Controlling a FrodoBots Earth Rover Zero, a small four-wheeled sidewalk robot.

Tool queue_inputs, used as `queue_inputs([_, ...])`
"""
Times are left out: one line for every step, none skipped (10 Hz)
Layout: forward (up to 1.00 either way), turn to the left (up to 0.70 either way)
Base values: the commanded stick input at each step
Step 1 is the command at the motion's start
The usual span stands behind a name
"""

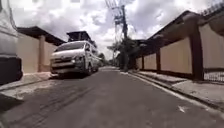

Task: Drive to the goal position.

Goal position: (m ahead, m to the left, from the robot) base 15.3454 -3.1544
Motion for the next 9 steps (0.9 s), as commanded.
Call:
queue_inputs([1.0,0.0])
queue_inputs([1.0,0.0])
queue_inputs([1.0,0.0])
queue_inputs([1.0,0.0])
queue_inputs([1.0,0.0])
queue_inputs([1.0,0.0])
queue_inputs([1.0,0.0])
queue_inputs([1.0,0.0])
queue_inputs([1.0,0.0])
